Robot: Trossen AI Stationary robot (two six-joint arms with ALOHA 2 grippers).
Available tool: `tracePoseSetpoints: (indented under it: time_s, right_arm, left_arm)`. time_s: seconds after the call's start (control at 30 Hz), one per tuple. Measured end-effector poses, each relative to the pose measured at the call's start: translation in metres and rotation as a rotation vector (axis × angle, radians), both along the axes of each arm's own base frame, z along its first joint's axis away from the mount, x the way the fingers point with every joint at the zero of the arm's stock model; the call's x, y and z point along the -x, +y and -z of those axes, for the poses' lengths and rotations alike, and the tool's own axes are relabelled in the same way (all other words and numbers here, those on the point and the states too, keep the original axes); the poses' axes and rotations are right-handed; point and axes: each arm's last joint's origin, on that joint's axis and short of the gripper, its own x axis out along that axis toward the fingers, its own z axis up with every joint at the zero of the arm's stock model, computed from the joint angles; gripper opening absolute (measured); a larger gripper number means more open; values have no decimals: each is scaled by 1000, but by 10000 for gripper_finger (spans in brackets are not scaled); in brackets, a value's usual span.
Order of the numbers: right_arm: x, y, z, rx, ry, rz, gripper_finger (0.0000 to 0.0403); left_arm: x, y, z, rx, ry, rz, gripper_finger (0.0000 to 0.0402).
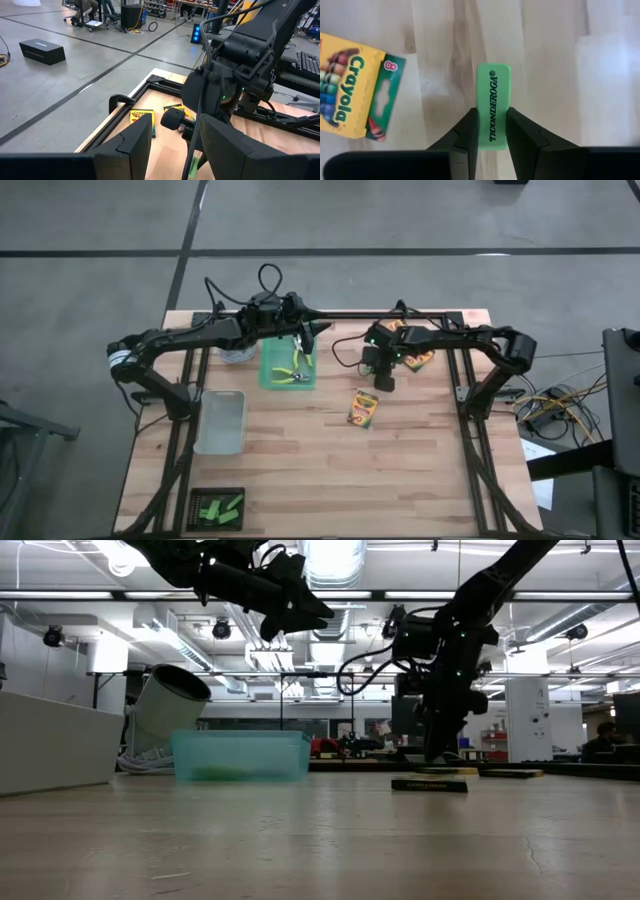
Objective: Pick & Place School Supplies
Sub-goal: Put the green eraser into the black bin
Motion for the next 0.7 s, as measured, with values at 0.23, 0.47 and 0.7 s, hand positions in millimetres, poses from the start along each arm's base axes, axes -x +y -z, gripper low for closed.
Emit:
tracePoseSetpoints:
  time_s: [0.23,0.47,0.7]
  right_arm:
    - [-3,-2,-17,-5,12,-3,74]
    - [-1,-1,-36,-31,64,-6,80]
    - [-1,0,-52,-11,20,-3,76]
  left_arm:
    - [0,0,0,-2,0,0,172]
    - [0,0,1,1,8,0,172]
    - [0,0,1,1,11,0,172]
